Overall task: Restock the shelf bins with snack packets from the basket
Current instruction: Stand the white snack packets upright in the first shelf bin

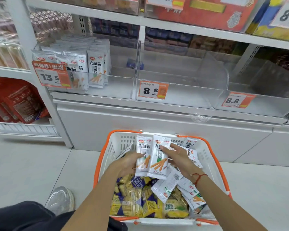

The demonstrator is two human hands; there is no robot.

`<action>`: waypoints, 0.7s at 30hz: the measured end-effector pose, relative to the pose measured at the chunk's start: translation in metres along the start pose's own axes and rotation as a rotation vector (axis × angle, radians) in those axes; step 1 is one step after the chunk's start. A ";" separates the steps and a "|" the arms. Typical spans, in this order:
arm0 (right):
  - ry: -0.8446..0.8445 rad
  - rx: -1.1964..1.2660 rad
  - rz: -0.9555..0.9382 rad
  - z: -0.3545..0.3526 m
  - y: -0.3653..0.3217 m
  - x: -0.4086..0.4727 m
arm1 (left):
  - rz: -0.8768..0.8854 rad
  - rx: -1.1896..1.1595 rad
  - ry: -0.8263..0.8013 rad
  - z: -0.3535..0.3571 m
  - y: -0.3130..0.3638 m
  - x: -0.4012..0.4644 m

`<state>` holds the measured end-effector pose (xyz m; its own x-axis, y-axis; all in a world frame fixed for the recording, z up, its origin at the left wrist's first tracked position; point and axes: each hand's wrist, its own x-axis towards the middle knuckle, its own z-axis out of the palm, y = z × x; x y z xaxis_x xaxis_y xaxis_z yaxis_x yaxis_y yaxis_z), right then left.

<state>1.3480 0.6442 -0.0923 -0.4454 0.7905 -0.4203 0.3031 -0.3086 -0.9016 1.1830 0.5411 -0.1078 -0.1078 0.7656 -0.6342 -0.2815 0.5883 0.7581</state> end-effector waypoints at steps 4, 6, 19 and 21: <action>0.227 -0.031 -0.137 0.022 0.010 0.007 | -0.025 -0.157 0.014 0.019 0.000 0.002; 0.263 -0.009 -0.188 0.031 0.012 0.006 | -0.034 -0.214 0.022 0.023 0.000 0.006; -0.130 -0.724 -0.047 -0.020 0.019 0.018 | 0.041 -0.266 0.125 0.013 -0.020 0.026; -0.349 -1.171 -0.051 -0.040 0.039 0.019 | 0.020 -0.281 0.152 0.013 -0.024 0.028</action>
<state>1.3851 0.6686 -0.1313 -0.6262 0.5480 -0.5546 0.7739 0.5231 -0.3569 1.1990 0.5516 -0.1417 -0.2514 0.7162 -0.6510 -0.5281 0.4621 0.7124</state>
